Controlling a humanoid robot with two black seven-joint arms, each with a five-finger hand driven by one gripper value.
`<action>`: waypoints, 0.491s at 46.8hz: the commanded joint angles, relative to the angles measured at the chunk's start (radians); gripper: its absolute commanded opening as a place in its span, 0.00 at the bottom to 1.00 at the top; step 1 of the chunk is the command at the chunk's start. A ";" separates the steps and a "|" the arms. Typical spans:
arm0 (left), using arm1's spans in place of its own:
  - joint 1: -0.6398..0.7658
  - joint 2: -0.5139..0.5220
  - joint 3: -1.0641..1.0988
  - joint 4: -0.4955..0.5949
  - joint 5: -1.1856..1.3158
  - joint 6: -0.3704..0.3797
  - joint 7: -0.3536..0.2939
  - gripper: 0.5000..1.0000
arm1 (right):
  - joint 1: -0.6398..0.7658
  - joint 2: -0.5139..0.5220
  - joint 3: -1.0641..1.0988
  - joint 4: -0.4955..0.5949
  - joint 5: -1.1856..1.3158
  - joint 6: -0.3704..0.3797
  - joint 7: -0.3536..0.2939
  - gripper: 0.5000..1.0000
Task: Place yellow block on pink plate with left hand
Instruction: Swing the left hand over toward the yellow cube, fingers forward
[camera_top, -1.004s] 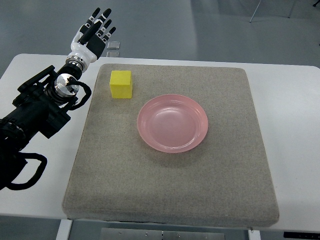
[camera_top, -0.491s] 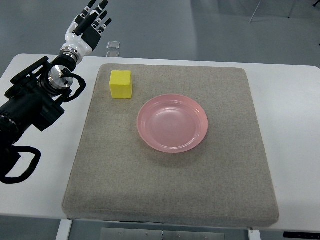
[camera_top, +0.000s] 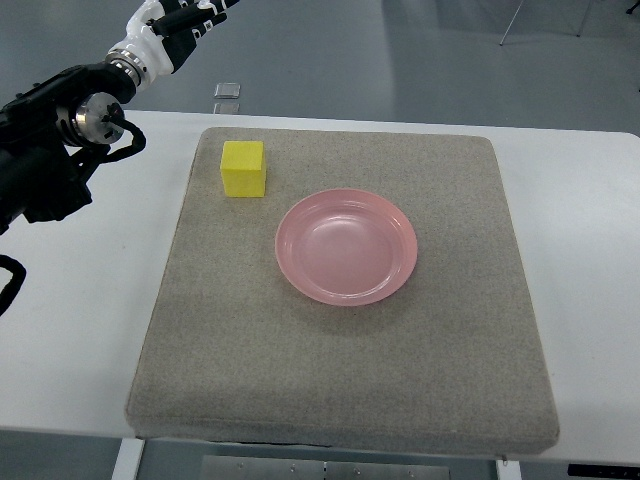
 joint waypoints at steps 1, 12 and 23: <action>-0.017 0.011 0.071 -0.031 0.058 -0.007 0.002 0.96 | 0.000 0.000 0.000 0.000 0.000 0.000 0.000 0.85; -0.076 0.067 0.194 -0.120 0.188 -0.007 0.042 0.96 | 0.000 0.000 0.000 0.000 0.000 0.000 0.000 0.85; -0.144 0.110 0.281 -0.160 0.426 -0.024 0.044 0.96 | 0.000 0.000 0.000 0.000 0.000 0.000 0.000 0.85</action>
